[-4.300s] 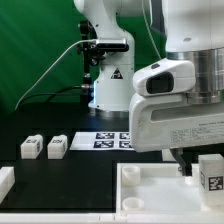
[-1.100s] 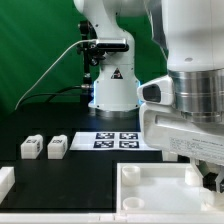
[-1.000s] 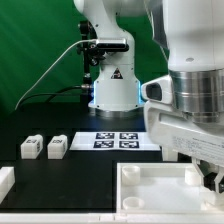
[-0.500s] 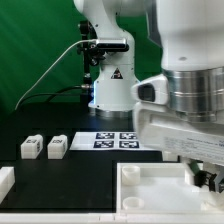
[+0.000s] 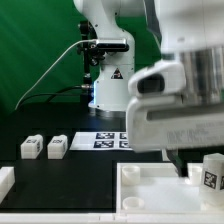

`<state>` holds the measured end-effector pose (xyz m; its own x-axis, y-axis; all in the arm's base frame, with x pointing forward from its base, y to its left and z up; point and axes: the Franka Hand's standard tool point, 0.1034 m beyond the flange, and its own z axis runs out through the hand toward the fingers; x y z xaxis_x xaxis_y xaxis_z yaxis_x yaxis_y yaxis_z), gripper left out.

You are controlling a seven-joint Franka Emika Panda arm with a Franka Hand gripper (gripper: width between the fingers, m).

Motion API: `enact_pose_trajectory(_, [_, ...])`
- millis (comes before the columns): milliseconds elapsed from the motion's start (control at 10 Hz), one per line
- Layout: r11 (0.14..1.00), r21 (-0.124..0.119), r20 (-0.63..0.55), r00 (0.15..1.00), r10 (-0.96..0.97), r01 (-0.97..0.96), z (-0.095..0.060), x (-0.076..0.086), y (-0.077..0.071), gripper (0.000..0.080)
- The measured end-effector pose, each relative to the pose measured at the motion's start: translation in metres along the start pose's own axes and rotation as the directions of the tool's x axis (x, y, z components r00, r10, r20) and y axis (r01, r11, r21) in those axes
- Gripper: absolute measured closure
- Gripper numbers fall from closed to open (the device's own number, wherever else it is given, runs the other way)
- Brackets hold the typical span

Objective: Assemble one leg

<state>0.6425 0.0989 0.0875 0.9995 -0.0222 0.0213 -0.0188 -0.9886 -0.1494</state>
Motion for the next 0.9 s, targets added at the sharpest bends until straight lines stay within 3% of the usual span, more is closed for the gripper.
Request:
enact_pose_trajectory(100, [1.000,-0.004,-0.001,1.000,-0.024,0.024,0.003,0.002,0.002,0.0169])
enact_pose_trajectory(200, [1.000,-0.004,-0.002,1.000,-0.007,0.007,0.002,0.002,0.002,0.0155])
enact_pose_trajectory(300, [1.000,-0.002,0.007,1.000,-0.012,0.012,0.002,-0.001,-0.002,0.0155])
enact_pose_trajectory(500, [1.000,0.011,0.049,0.999,-0.002,0.001,0.001,-0.012,-0.023,0.0150])
enact_pose_trajectory(900, [1.000,0.000,0.046,0.999,-0.011,0.011,0.015,-0.017,-0.020,0.0150])
